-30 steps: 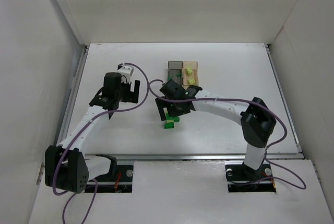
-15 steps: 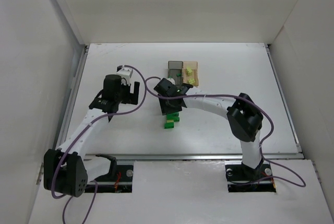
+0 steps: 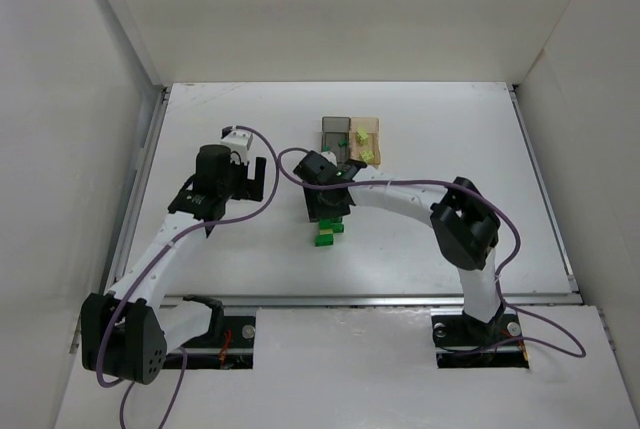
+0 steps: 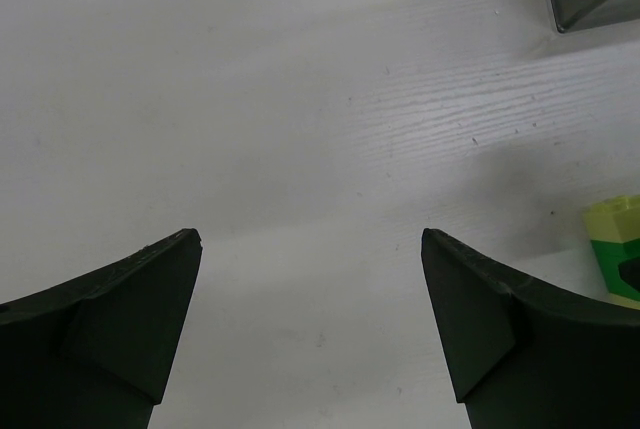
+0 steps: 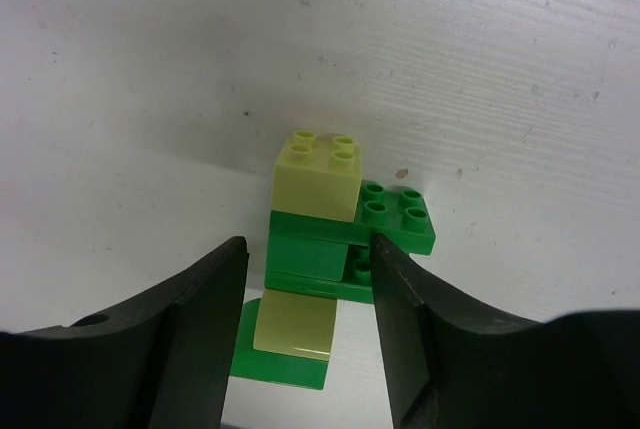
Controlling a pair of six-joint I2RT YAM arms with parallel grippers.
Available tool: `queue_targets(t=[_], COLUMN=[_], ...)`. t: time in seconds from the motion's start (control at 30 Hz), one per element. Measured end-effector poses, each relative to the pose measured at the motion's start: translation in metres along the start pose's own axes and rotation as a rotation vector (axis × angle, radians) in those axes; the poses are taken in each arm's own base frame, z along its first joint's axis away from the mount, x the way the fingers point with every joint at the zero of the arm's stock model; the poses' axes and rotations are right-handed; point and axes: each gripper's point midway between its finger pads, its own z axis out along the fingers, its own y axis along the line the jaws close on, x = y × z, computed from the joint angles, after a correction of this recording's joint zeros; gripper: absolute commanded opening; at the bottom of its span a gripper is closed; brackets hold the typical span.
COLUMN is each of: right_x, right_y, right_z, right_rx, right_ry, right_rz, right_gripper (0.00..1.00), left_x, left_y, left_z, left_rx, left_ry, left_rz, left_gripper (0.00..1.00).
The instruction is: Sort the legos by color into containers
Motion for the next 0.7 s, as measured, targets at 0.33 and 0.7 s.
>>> queue_targets(t=[0.33, 0.7], right_x=[-0.001, 0.01], right_y=[0.001, -0.009], right_z=[0.0, -0.002], right_rx=[0.003, 0.037], right_ry=[-0.001, 0.018], right_rz=[0.015, 0.037], right_gripper=[0.52, 0.52], left_x=[0.002, 0.002], left_y=[0.0, 0.0], left_z=[-0.002, -0.002], left_rx=[-0.001, 0.001], left_ry=[-0.002, -0.002], left_rz=[0.0, 0.008], left_gripper=[0.9, 0.9])
